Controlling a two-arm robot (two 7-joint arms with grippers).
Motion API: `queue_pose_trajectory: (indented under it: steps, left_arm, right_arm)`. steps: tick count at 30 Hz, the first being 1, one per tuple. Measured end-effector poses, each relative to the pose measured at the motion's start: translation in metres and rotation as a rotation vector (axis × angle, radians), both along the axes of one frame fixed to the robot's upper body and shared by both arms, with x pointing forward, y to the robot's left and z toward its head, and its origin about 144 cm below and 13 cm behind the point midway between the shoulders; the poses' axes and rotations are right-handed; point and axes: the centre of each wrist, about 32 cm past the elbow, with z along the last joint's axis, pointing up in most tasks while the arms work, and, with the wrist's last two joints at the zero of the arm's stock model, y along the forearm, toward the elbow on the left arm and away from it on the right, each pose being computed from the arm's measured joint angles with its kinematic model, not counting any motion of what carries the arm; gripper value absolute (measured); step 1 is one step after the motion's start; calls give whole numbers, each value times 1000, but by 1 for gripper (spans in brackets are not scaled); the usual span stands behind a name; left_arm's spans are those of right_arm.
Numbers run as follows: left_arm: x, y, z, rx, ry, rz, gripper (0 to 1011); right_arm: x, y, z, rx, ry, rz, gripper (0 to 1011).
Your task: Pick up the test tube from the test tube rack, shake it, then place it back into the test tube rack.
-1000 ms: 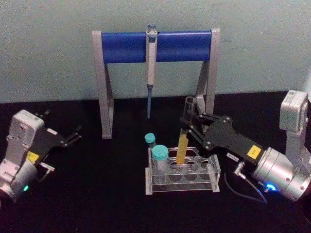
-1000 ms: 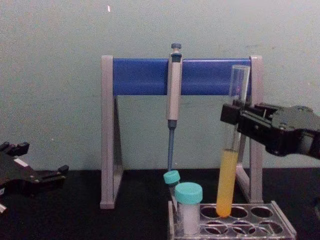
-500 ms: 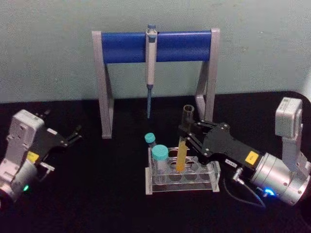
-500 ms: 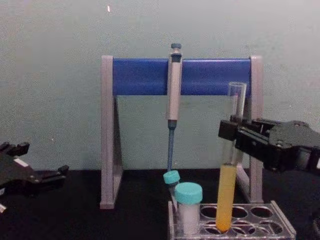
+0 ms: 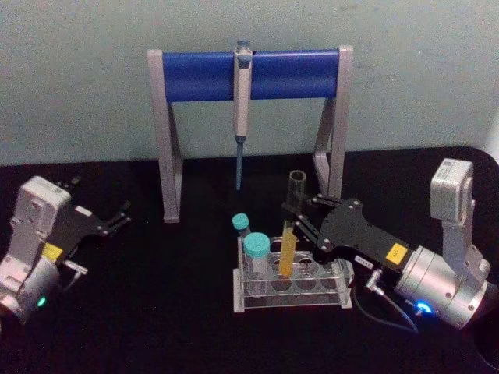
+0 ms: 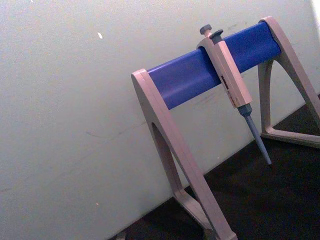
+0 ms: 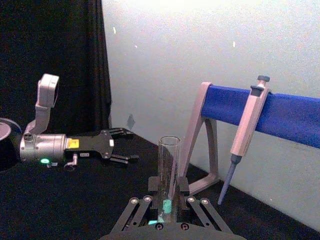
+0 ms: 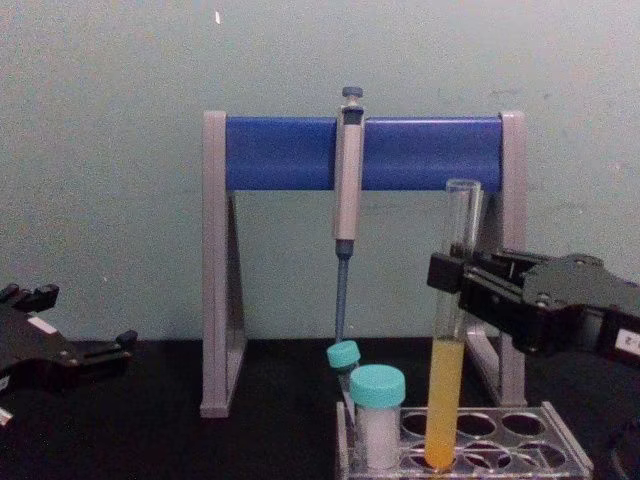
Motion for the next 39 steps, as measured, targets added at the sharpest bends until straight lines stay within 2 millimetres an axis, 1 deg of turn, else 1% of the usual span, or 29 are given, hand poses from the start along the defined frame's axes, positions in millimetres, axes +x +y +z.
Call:
queue_pose_trajectory:
  steps: [21,39]
  left_arm:
    - [0,0,0,0,0,0,1001]
    - [0,0,0,0,0,0,1001]
  right_arm:
    - [0,4,-19,-15,48,-15,233]
    - [-1,5,-30,-32,81,-28,233]
